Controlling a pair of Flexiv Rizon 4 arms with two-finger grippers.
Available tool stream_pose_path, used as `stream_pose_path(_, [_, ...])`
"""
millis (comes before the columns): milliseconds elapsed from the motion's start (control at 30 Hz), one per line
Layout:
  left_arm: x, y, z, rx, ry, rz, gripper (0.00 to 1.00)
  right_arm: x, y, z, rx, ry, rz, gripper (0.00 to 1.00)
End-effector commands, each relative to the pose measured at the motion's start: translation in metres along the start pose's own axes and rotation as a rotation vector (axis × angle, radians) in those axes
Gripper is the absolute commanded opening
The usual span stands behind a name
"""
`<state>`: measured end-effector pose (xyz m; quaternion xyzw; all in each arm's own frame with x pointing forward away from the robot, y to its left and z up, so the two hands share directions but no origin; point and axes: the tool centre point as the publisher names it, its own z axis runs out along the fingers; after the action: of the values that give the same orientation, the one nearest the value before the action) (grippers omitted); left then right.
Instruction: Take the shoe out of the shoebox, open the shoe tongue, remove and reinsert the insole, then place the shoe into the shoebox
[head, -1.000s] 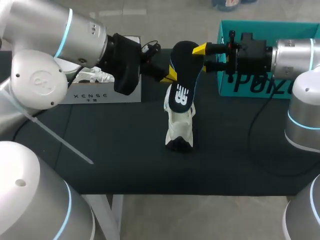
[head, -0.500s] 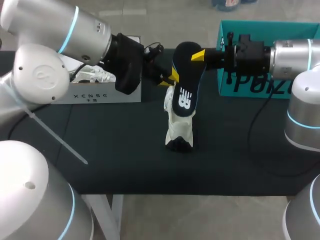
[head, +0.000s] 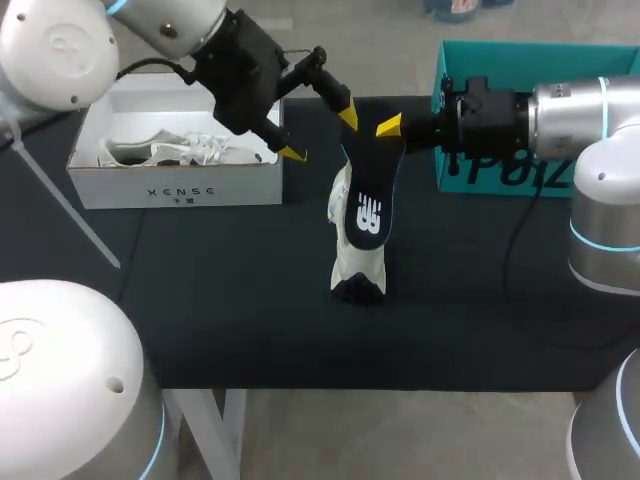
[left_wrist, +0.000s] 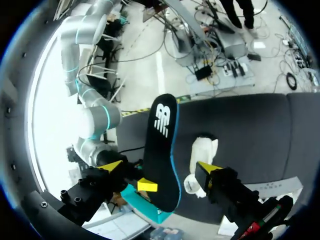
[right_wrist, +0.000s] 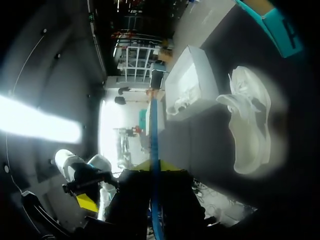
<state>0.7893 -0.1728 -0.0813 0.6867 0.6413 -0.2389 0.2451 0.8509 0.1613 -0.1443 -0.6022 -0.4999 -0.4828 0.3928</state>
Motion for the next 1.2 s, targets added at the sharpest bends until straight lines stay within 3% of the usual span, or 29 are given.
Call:
stream_pose_path(33, [-0.017, 0.011, -0.010, 0.056, 0.388, -0.036, 1.00, -0.003, 0.003, 0.012, 0.007, -0.016, -0.002, 0.00])
stream_pose_path(133, [-0.018, 0.017, -0.017, 0.069, 0.481, -0.036, 1.00, -0.007, 0.003, 0.016, 0.016, -0.028, -0.005, 0.00])
stream_pose_path(533, [-0.020, 0.037, -0.024, 0.051, 0.573, 0.037, 1.00, -0.020, 0.002, 0.027, 0.051, -0.018, 0.005, 0.00])
stream_pose_path(1200, [-0.030, 0.048, -0.024, 0.010, 0.580, 0.055, 1.00, -0.022, 0.001, 0.027, 0.053, -0.008, 0.007, 0.00])
